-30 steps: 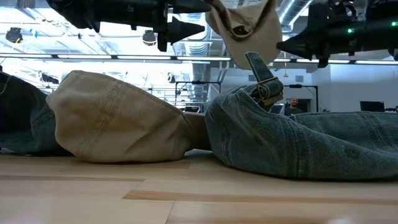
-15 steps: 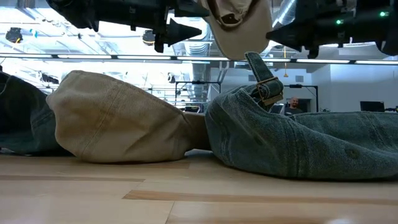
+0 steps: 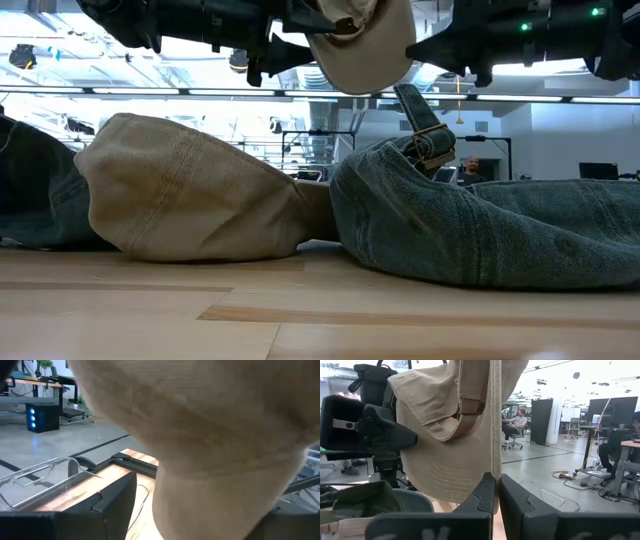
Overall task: Pick & Place hat
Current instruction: Put the right brown cap into the right transparent bin
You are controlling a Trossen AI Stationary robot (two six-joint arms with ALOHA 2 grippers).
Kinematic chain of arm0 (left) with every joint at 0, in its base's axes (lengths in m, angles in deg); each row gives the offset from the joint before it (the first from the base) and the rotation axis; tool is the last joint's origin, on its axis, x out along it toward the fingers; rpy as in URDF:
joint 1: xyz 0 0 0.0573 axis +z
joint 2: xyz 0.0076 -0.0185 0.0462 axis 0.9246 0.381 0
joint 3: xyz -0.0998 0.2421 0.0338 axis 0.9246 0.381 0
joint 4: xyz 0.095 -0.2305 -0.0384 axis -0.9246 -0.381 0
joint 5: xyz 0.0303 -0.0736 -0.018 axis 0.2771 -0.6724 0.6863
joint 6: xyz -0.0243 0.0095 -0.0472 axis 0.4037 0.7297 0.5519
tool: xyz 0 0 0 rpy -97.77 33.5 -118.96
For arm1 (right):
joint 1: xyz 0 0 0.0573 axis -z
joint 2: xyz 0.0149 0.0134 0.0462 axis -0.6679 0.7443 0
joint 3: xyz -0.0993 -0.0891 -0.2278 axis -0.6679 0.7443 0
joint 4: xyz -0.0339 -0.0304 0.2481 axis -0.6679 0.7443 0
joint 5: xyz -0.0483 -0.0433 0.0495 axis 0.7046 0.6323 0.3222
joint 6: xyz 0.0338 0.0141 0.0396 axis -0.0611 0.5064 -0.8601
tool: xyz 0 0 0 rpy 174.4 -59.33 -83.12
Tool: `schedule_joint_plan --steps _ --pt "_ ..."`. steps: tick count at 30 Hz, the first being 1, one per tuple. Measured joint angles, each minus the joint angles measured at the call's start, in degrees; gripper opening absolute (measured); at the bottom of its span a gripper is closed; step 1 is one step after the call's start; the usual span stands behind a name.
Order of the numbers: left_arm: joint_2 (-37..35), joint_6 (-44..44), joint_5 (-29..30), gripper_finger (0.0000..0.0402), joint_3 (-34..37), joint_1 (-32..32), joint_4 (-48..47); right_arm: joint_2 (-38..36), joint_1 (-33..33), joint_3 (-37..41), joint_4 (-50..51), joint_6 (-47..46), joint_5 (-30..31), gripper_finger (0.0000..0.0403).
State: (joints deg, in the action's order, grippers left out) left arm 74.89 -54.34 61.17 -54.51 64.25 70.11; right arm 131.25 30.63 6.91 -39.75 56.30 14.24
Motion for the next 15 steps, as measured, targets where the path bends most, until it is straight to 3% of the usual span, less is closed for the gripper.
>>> schedule_joint_plan --steps 5,12,15 --pt "0.0 0.0 0.0 0.0190 0.0 0.0 -0.6 0.0 0.0 0.0 0.3 0.0 0.0 0.0006" --pt "0.0 -3.6 1.8 0.0029 0.0 0.3 -1.0 -0.1 0.0 0.0 1.2 0.1 -0.2 0.0006" --pt "0.0 -4.3 2.2 0.0016 0.0 0.4 -1.3 -0.1 0.0 0.0 1.8 0.1 -0.8 0.0007"
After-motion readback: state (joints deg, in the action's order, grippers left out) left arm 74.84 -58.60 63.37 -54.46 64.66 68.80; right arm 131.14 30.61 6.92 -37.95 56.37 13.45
